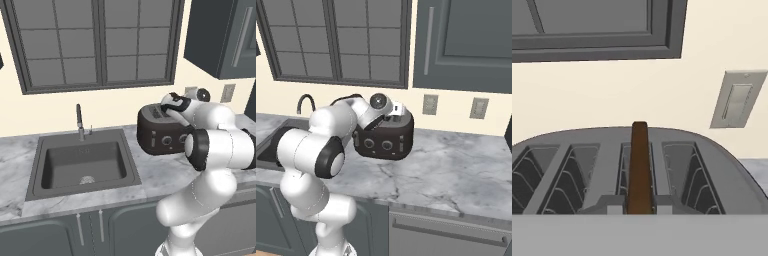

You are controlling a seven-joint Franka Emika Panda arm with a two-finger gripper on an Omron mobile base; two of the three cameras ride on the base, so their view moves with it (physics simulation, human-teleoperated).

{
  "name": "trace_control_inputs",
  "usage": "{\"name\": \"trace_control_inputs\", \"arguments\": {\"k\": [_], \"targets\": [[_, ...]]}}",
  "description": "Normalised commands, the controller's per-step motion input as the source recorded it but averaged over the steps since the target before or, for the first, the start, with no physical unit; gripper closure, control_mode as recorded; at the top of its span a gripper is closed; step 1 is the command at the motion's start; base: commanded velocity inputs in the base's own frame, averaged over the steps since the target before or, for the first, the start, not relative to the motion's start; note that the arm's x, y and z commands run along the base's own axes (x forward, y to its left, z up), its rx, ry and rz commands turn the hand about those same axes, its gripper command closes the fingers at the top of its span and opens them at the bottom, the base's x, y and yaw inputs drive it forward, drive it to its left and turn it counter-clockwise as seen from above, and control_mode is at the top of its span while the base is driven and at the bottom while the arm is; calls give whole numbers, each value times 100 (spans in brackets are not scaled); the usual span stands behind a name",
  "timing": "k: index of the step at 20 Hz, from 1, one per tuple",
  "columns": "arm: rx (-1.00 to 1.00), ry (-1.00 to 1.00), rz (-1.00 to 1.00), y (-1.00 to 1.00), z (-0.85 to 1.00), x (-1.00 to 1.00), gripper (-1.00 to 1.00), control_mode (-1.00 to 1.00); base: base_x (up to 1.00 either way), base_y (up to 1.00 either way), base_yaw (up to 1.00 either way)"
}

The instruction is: Start the toaster. Once the lever pops up, take the bread to the plate on the dining counter.

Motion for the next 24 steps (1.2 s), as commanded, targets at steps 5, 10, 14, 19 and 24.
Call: {"name": "trace_control_inputs", "arguments": {"k": [5,10,14,19,24], "targets": [[0,-12,0,7,46,-1,100,-100,0,0,0],[0,-7,0,8,62,-2,100,-100,0,0,0],[0,-2,0,0,67,-19,100,-100,0,0,0],[-3,0,0,7,66,-30,100,-100,0,0,0],[-6,0,0,18,53,-60,100,-100,0,0,0]]}}
